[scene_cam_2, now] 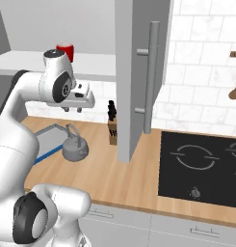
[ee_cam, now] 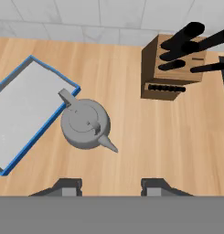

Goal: Pick the kettle from the counter and place it on the tray. Then pick the mug from the cabinet and place it on the tray. Then close the cabinet doors.

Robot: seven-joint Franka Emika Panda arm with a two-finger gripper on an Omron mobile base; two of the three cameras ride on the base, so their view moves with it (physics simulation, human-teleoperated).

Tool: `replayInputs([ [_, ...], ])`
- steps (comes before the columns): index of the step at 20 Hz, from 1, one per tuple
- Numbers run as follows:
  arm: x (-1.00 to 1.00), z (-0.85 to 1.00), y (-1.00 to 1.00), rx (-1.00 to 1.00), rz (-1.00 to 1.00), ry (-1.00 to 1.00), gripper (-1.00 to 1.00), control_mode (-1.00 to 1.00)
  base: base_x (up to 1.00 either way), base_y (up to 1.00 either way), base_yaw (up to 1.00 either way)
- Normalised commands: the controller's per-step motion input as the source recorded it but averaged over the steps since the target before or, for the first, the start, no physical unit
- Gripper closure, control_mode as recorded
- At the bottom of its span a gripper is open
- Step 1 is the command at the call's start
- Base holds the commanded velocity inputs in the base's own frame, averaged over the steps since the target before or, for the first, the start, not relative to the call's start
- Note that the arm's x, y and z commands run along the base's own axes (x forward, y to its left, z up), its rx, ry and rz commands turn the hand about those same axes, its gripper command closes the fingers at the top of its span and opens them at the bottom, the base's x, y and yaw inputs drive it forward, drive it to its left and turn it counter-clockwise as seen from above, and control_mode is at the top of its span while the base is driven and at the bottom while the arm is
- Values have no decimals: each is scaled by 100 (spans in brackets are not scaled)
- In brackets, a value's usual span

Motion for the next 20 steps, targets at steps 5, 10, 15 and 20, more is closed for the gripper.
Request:
replayInputs([
  [5,-7,-3,0,0,0,-2,-100,-100,0,0,0],
  [10,-50,-28,2,-1,0,-3,-100,-100,0,0,0],
  [15,-31,-50,30,-11,11,0,-100,-100,0,0,0],
  [20,4,-56,41,-9,17,3,-100,-100,0,0,0],
])
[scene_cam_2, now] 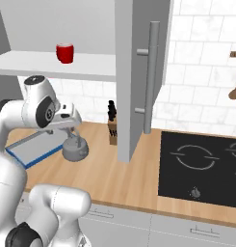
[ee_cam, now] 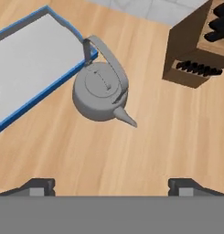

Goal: Pick the kettle from the counter and place it on the tray. Then pick the mug from the cabinet and place it on the tray. Then close the cabinet doors.

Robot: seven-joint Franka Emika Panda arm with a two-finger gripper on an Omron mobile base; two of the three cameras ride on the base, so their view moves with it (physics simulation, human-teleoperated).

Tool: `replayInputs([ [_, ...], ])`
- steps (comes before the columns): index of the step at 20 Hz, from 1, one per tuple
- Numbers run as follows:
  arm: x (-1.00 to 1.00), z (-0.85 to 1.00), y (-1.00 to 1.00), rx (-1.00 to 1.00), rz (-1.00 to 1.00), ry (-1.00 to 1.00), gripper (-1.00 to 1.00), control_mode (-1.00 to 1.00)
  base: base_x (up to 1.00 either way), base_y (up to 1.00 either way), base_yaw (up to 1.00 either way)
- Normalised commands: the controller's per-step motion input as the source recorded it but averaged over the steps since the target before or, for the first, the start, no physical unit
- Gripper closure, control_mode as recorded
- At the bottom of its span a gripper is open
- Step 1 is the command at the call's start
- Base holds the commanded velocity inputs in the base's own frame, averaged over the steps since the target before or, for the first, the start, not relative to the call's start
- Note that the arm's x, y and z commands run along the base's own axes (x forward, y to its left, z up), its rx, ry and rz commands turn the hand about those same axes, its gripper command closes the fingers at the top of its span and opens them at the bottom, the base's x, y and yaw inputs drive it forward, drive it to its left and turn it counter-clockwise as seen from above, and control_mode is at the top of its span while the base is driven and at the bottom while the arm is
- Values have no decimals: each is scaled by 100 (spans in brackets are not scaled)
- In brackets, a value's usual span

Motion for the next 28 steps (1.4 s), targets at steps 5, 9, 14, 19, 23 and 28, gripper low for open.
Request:
replayInputs([
  [5,31,-33,14,0,25,0,-100,-100,0,0,0],
  [9,50,-24,0,0,20,0,-100,-100,0,0,0],
  [14,56,-20,0,0,8,0,-100,-100,0,0,0],
  [19,63,-15,0,0,0,0,-100,-100,0,0,0],
  [23,61,-13,0,0,0,0,-100,-100,0,0,0],
  [28,46,-22,0,0,0,3,-100,-100,0,0,0],
])
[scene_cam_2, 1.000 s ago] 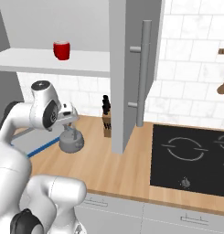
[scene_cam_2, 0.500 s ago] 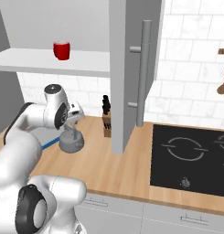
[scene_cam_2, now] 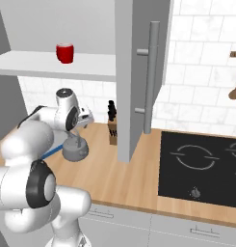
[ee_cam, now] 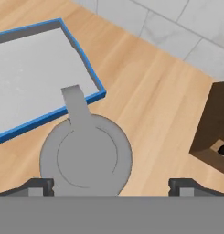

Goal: Pick the kettle from the counter and place it on the tray. Then pick the mug from the cabinet and place it on the tray. Then close the cabinet doors.

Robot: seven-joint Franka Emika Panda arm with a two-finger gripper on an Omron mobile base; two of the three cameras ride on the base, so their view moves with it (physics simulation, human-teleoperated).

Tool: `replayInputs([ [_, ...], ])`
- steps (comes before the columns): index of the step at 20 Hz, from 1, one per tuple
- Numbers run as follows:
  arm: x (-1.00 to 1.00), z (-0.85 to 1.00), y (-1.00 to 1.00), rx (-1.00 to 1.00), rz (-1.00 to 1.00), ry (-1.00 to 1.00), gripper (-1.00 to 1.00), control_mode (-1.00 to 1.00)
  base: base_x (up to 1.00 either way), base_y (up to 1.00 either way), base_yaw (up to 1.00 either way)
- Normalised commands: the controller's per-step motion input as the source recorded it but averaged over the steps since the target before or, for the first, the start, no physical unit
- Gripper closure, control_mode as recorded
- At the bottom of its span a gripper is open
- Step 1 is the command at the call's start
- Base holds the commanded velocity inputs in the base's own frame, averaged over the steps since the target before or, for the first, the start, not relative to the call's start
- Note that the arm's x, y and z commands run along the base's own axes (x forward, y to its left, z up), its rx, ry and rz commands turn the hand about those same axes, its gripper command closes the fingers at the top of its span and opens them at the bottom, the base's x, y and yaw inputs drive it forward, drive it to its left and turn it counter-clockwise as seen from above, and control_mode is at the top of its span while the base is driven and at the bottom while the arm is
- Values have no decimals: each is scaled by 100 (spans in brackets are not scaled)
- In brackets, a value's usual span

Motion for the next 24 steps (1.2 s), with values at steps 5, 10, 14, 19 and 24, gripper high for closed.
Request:
replayInputs([
  [5,37,-21,0,0,0,0,-100,-100,0,0,0],
  [10,15,-26,0,0,0,0,-100,-100,0,0,0],
  [14,-1,-24,0,-1,0,0,-100,-100,0,0,0],
  [19,-10,-25,3,-1,0,0,100,-100,0,0,0],
  [24,-36,-29,3,-2,0,0,100,-100,0,0,0],
])
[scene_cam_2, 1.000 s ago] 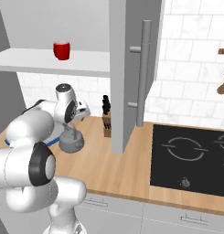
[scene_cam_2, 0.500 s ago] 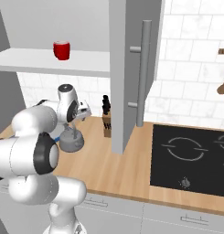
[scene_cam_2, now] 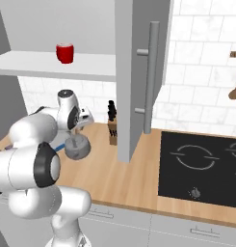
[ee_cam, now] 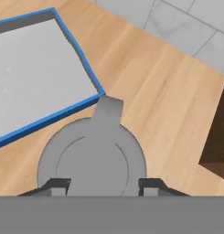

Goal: Pick the kettle from the counter and place it on the tray. Then pick the mug from the cabinet and place it on the tray. Then close the cabinet doors.

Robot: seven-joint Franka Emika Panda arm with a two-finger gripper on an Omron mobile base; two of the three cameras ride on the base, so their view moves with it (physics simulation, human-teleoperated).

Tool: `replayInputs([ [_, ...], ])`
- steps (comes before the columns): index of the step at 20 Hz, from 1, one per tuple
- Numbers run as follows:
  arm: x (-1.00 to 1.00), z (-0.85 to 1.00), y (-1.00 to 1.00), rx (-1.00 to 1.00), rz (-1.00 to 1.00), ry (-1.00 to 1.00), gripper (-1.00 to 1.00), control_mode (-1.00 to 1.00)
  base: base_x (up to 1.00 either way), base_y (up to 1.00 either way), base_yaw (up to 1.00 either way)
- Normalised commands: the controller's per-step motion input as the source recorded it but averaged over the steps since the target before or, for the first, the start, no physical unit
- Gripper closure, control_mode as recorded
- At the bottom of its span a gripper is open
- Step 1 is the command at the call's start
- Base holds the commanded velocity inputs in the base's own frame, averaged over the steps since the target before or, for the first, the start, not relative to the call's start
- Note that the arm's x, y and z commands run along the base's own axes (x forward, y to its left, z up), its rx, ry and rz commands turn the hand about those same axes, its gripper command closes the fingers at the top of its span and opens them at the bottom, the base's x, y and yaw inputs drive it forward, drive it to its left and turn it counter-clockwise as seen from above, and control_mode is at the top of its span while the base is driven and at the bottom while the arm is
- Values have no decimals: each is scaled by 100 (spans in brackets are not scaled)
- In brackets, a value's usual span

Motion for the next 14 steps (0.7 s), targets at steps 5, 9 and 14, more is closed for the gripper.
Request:
replayInputs([
  [5,-34,-20,2,0,0,0,100,-100,0,0,0],
  [9,-21,31,16,7,0,0,100,-100,0,0,0],
  [14,-40,51,39,8,0,0,100,-100,0,0,0],
])
